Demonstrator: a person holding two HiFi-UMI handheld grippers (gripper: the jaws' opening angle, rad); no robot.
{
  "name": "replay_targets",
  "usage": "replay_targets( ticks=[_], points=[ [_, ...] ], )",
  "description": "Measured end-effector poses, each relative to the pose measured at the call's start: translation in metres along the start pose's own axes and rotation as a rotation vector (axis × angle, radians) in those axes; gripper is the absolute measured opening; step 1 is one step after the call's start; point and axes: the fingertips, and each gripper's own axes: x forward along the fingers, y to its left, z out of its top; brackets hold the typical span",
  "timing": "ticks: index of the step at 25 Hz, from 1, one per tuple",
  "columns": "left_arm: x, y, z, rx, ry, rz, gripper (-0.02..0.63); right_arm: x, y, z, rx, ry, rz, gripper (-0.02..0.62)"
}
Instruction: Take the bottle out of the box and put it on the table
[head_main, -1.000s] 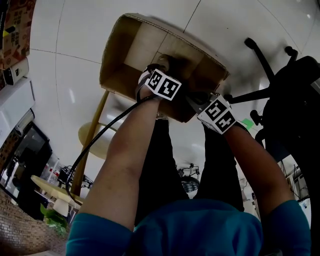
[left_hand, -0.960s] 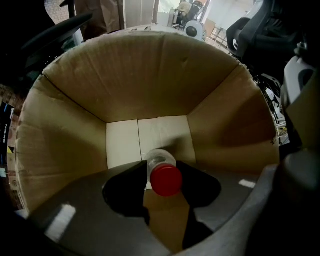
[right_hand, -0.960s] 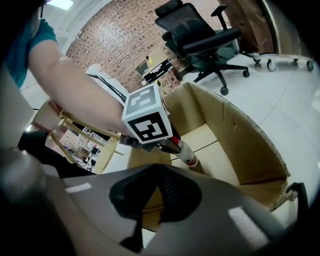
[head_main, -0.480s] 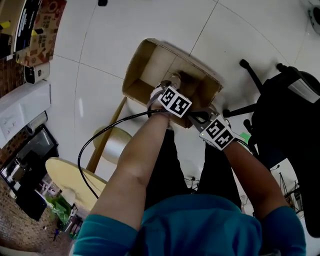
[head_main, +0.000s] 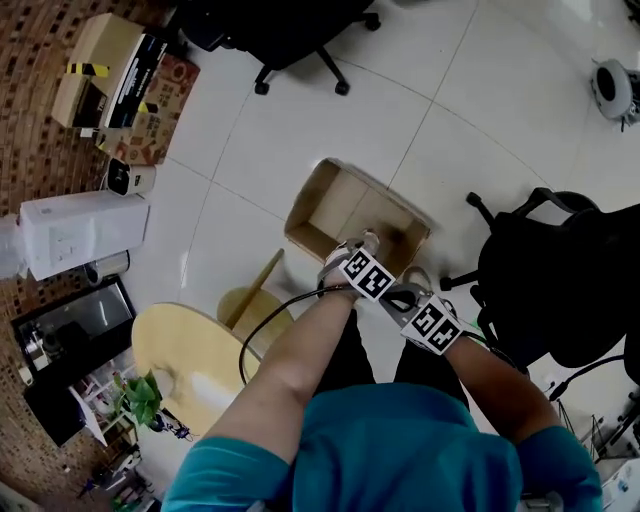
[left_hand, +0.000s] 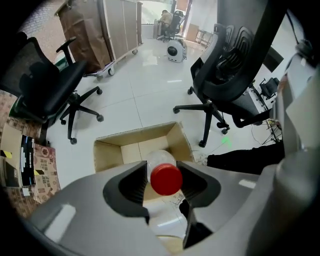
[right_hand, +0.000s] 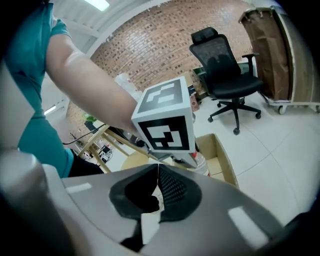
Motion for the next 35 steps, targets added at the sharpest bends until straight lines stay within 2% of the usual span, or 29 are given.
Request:
replay_targets(
  ticks=[3, 8, 10, 13, 15, 17, 22, 28, 30, 35],
  points=[
    [-0.074, 0.008, 0.033, 0.003, -0.013, -0.012, 0.184, -0.055, 0.009, 0.066, -0.047, 0.003, 0.017, 0.003],
    [-0.172, -0.023, 0.058, -0.04, -0.042, -0.018, 0.184, -0.141, 0.034, 0.119, -0.07, -0.048, 0.04, 0.003],
    [-0.233, -0.029, 0.071, -0.078, -0.069, 0.002, 0.184, -0.179, 0.054, 0.156, -0.098, -0.043, 0.073, 0.003],
    [-0.36, -0.025, 0.072, -0.156, -0.127, 0.007, 0.185, -0.224, 0.111, 0.243, -0.131, -0.018, 0.115, 0.003],
    [-0.433, -0.027, 0.059, -0.202, -0.156, 0.0, 0.184, -0.241, 0.152, 0.29, -0.139, -0.017, 0.137, 0.003],
    [-0.479, -0.033, 0.048, -0.23, -0.175, 0.007, 0.184, -0.251, 0.179, 0.317, -0.165, -0.029, 0.163, 0.003],
    [-0.556, -0.05, 0.017, -0.258, -0.207, 0.057, 0.184, -0.266, 0.231, 0.359, -0.233, -0.061, 0.236, 0.003],
    [-0.65, -0.066, -0.042, -0.341, -0.269, 0.093, 0.184, -0.262, 0.306, 0.401, -0.293, -0.053, 0.303, 0.003],
    [-0.677, -0.076, -0.07, -0.363, -0.292, 0.11, 0.184, -0.255, 0.339, 0.408, -0.314, -0.058, 0.324, 0.003],
    [-0.707, -0.104, -0.144, -0.396, -0.336, 0.188, 0.181, -0.22, 0.407, 0.392, -0.358, -0.062, 0.351, 0.003]
  ],
)
